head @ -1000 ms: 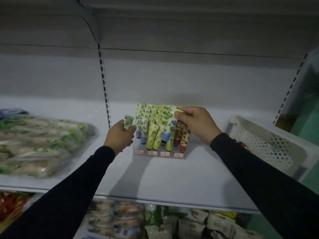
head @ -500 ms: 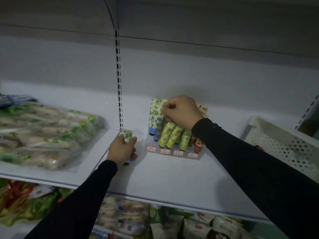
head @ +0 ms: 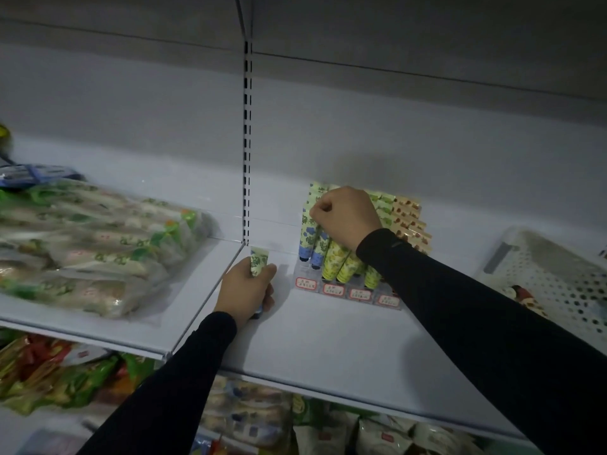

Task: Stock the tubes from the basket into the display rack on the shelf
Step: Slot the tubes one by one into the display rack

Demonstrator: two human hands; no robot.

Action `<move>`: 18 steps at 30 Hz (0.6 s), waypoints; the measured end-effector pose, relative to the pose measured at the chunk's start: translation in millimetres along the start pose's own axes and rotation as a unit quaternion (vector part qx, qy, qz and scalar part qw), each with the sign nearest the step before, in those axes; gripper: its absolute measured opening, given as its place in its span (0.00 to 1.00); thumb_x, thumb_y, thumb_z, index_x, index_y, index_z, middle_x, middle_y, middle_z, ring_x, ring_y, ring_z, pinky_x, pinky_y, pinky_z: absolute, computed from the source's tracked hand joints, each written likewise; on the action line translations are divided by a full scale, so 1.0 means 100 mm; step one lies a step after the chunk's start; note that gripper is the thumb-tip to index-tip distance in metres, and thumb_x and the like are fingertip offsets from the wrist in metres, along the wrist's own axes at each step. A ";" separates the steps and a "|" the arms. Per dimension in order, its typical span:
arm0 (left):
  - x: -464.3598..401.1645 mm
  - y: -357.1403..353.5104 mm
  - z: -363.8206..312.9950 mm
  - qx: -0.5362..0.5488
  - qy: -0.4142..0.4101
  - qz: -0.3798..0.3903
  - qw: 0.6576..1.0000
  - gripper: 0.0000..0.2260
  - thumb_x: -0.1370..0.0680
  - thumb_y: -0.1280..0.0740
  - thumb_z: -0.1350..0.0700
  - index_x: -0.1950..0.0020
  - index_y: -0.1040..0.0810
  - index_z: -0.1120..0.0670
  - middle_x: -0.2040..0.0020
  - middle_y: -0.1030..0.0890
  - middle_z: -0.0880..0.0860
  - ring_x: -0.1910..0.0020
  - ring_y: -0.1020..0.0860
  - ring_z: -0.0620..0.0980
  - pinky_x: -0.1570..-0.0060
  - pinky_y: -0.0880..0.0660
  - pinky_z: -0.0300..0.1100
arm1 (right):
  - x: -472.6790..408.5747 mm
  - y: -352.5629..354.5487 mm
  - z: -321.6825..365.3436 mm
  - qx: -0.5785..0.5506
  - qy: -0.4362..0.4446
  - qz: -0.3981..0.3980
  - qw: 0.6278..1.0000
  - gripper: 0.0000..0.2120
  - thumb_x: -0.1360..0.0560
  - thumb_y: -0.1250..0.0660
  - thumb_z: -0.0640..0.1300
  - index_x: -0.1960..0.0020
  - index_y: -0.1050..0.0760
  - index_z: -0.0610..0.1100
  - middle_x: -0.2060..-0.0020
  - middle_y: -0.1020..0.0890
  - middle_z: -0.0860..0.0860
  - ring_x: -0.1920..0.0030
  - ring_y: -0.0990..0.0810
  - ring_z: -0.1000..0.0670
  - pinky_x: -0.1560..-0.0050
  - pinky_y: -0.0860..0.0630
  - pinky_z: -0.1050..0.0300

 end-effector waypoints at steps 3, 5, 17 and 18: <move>0.00 0.01 0.01 0.007 0.002 0.002 1.000 0.11 0.21 0.34 0.56 0.62 0.28 0.58 0.72 0.24 0.56 0.78 0.27 0.53 0.78 0.33 0.40 | 0.02 -0.05 0.00 0.023 -0.001 0.004 1.000 0.13 0.26 0.37 0.43 0.63 0.20 0.37 0.63 0.16 0.42 0.61 0.18 0.43 0.59 0.20 0.50; 0.00 0.01 0.01 0.006 0.001 0.003 1.000 0.11 0.21 0.34 0.56 0.62 0.28 0.59 0.71 0.24 0.56 0.78 0.27 0.53 0.78 0.33 0.40 | 0.01 -0.08 0.00 0.033 -0.006 0.008 0.999 0.13 0.26 0.37 0.43 0.64 0.20 0.37 0.63 0.16 0.43 0.61 0.18 0.43 0.60 0.20 0.50; -0.03 0.00 0.04 0.009 0.007 0.001 1.000 0.11 0.21 0.34 0.56 0.62 0.28 0.58 0.72 0.23 0.56 0.79 0.27 0.53 0.78 0.33 0.39 | -0.16 -0.12 -0.01 0.018 -0.035 0.046 0.998 0.17 0.30 0.35 0.40 0.75 0.37 0.43 0.79 0.34 0.49 0.76 0.34 0.49 0.68 0.28 0.55; -0.03 0.00 0.05 0.008 0.007 0.001 1.000 0.11 0.21 0.34 0.56 0.62 0.28 0.58 0.72 0.23 0.56 0.79 0.27 0.53 0.78 0.33 0.39 | -0.16 -0.13 -0.01 0.021 -0.033 0.050 0.998 0.18 0.29 0.35 0.40 0.75 0.38 0.43 0.78 0.35 0.49 0.76 0.35 0.49 0.69 0.30 0.56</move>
Point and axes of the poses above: each hand's wrist, its own x-axis away from the middle knuckle, its own y-axis out of the back of the hand, z = x × y, the point moved 7 cm from there along -x, towards the middle knuckle
